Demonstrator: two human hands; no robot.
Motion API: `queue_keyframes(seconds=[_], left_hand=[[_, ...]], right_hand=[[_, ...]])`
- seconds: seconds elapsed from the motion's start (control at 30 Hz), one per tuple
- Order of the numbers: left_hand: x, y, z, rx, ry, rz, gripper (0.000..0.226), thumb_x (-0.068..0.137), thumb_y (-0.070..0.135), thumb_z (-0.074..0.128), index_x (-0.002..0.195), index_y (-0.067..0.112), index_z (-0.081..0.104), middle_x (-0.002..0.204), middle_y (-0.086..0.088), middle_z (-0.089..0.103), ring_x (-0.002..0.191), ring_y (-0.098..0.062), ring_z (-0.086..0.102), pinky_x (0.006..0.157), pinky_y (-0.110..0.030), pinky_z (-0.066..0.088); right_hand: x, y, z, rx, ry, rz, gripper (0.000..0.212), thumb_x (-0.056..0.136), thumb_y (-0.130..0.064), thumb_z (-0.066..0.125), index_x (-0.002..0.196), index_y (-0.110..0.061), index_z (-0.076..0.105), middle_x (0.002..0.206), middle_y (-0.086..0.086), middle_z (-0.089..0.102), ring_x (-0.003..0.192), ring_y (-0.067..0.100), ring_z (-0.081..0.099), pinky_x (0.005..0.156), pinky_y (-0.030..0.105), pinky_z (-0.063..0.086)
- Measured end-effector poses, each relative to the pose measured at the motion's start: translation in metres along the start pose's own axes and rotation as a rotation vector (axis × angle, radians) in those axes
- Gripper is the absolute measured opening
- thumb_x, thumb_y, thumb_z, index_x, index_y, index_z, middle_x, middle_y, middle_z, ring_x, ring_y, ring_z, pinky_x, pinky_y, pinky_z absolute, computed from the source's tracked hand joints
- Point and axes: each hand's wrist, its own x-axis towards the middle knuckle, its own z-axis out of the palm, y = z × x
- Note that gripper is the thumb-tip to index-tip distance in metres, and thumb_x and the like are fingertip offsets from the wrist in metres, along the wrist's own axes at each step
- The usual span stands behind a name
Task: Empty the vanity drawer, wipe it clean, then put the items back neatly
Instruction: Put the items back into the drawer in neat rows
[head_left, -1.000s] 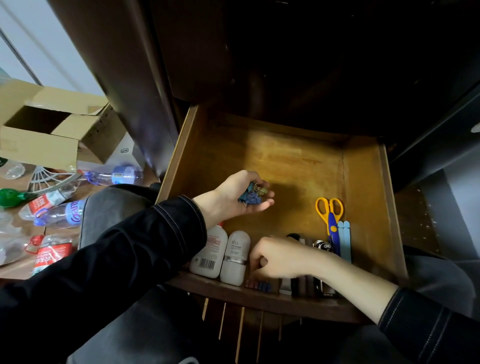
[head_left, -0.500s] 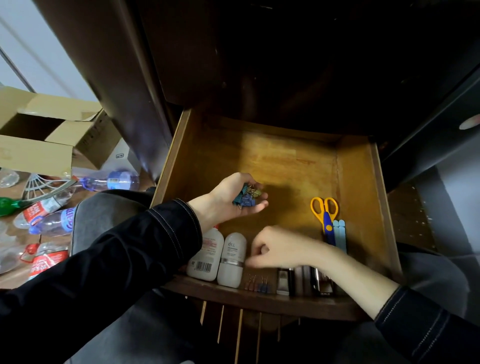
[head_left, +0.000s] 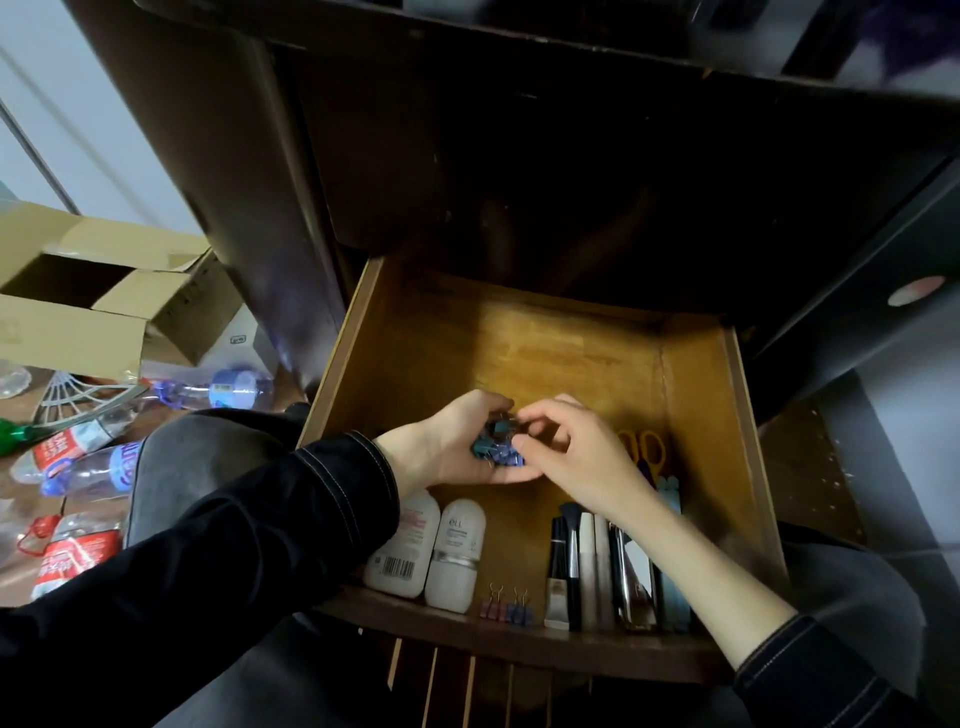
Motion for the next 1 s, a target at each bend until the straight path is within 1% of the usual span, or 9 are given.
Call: queue_keyframes(seconds=[0.13, 0.23, 0.3, 0.4, 0.5, 0.7, 0.83, 0.93, 1.0], left_hand=[[-0.003, 0.0, 0.0, 0.057, -0.04, 0.014, 0.028, 0.103, 0.032, 0.044, 0.11, 0.007, 0.055, 0.079, -0.018, 0.073, 0.07, -0.029, 0.072, 0.073, -0.047, 0.062], [-0.004, 0.0, 0.001, 0.134, -0.068, 0.017, 0.038, 0.104, 0.036, 0.042, 0.122, 0.004, 0.054, 0.092, -0.018, 0.071, 0.078, -0.031, 0.073, 0.076, -0.046, 0.061], [-0.004, -0.001, 0.002, 0.168, -0.077, 0.023, 0.043, 0.105, 0.037, 0.04, 0.13, 0.004, 0.051, 0.097, -0.019, 0.07, 0.083, -0.033, 0.073, 0.073, -0.044, 0.063], [-0.004, -0.001, 0.002, 0.194, -0.062, 0.039, 0.044, 0.106, 0.037, 0.039, 0.128, 0.003, 0.053, 0.1, -0.02, 0.07, 0.086, -0.031, 0.071, 0.065, -0.038, 0.063], [0.0, 0.0, -0.001, 0.229, 0.005, 0.065, 0.041, 0.105, 0.034, 0.038, 0.116, 0.002, 0.06, 0.095, -0.019, 0.071, 0.077, -0.025, 0.07, 0.06, -0.031, 0.061], [0.002, 0.003, -0.002, 0.273, 0.027, 0.137, 0.031, 0.096, 0.026, 0.06, 0.117, 0.004, 0.063, 0.091, -0.014, 0.071, 0.068, -0.018, 0.066, 0.05, -0.022, 0.052], [0.004, 0.003, -0.002, 0.278, 0.0, 0.148, 0.032, 0.094, 0.025, 0.066, 0.116, 0.003, 0.064, 0.092, -0.014, 0.071, 0.066, -0.016, 0.066, 0.048, -0.021, 0.052], [0.003, 0.003, -0.003, 0.28, -0.029, 0.158, 0.037, 0.092, 0.026, 0.068, 0.12, 0.001, 0.064, 0.097, -0.015, 0.07, 0.07, -0.017, 0.066, 0.05, -0.021, 0.054], [0.002, 0.002, -0.003, 0.302, -0.06, 0.168, 0.033, 0.091, 0.025, 0.07, 0.115, 0.002, 0.068, 0.098, -0.015, 0.071, 0.072, -0.017, 0.068, 0.052, -0.022, 0.055]], right_hand=[[0.0, 0.001, 0.0, -0.027, 0.045, -0.011, 0.016, 0.091, -0.036, 0.07, 0.106, -0.035, 0.068, 0.094, -0.016, 0.056, 0.078, -0.009, 0.053, 0.062, 0.011, 0.04], [0.001, -0.001, -0.002, 0.042, 0.061, -0.036, 0.009, 0.092, -0.027, 0.071, 0.101, -0.029, 0.071, 0.092, -0.009, 0.058, 0.073, -0.007, 0.054, 0.059, 0.01, 0.046], [0.0, -0.003, -0.002, 0.099, 0.07, -0.045, 0.005, 0.092, -0.02, 0.072, 0.093, -0.024, 0.073, 0.09, -0.005, 0.06, 0.069, -0.007, 0.055, 0.056, 0.007, 0.046], [0.002, -0.003, -0.004, 0.111, 0.111, -0.033, 0.009, 0.093, -0.017, 0.07, 0.09, -0.025, 0.073, 0.088, -0.01, 0.066, 0.074, -0.004, 0.06, 0.063, 0.011, 0.047], [0.003, -0.002, -0.008, 0.214, 0.18, 0.014, 0.009, 0.094, -0.018, 0.068, 0.091, -0.025, 0.073, 0.087, -0.012, 0.071, 0.087, 0.0, 0.065, 0.072, 0.014, 0.052], [0.006, 0.003, -0.012, 0.392, 0.221, 0.199, 0.01, 0.096, -0.016, 0.067, 0.09, -0.018, 0.074, 0.075, -0.001, 0.071, 0.058, -0.004, 0.056, 0.049, 0.011, 0.04], [0.006, 0.005, -0.01, 0.419, 0.216, 0.246, 0.008, 0.095, -0.011, 0.069, 0.101, -0.013, 0.074, 0.082, 0.001, 0.072, 0.055, -0.005, 0.06, 0.047, 0.011, 0.04], [0.007, 0.006, -0.011, 0.438, 0.216, 0.253, 0.009, 0.093, -0.01, 0.07, 0.101, -0.014, 0.071, 0.086, 0.003, 0.074, 0.056, -0.005, 0.061, 0.047, 0.011, 0.041], [0.007, 0.006, -0.011, 0.436, 0.211, 0.252, 0.008, 0.094, -0.009, 0.07, 0.099, -0.016, 0.07, 0.086, 0.003, 0.074, 0.055, -0.004, 0.061, 0.047, 0.011, 0.041]])
